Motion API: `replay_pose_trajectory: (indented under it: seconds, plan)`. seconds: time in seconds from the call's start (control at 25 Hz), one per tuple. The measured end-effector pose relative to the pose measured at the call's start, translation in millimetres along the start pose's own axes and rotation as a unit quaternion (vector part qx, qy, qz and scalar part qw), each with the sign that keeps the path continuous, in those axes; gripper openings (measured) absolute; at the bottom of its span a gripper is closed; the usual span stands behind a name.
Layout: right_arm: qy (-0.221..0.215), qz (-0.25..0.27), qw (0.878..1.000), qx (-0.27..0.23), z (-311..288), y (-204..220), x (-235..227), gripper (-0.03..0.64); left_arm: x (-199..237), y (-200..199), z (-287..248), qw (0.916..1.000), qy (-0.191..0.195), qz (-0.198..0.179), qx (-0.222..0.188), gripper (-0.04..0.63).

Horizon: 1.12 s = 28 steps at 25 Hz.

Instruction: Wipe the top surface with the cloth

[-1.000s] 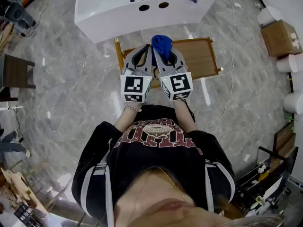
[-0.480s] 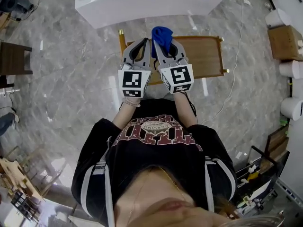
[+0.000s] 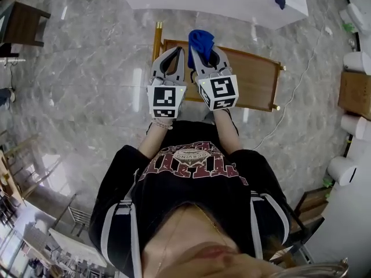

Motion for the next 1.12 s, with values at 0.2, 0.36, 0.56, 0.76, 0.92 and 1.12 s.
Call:
replay_pose_trajectory:
  seconds: [0.2,0.36,0.56,0.76,0.92,1.12]
  plan:
    - [-0.025,-0.009,0.999,0.029,-17.8,25.6,2.3,0.055,7.3,31.0,-5.6,0.999,-0.021,0.012,0.037,0.048]
    - [-0.037,-0.012,0.998,0.057,-37.1,53.0,1.6,0.055,12.9,64.7,-11.2,0.9966,-0.029,0.025,0.073,0.048]
    - [-0.049,-0.014,0.995,0.09,-64.5,82.4,0.0,0.055,13.7,103.1,-13.2,0.9923,-0.03,0.039,0.114,0.048]
    - [-0.061,-0.021,0.99,0.127,-88.4,113.4,1.7,0.055,11.2,136.5,-18.6,0.9878,-0.02,0.061,0.142,0.048]
    - [-0.075,-0.022,0.985,0.156,-102.8,135.3,7.4,0.055,11.0,157.1,-20.7,0.9834,-0.019,0.075,0.164,0.048]
    - [-0.091,-0.025,0.977,0.193,-124.2,162.2,12.2,0.055,18.2,178.8,-23.2,0.9773,-0.025,0.09,0.19,0.048]
Point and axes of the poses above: the fingertips, and each gripper's own axes: z backward along the fingers, x to its left, y out of its underside, the point moved 5 cm from there along z, backward along the fingers, and after that the axes turned 2 degrees about y, right-handed, at the moved point
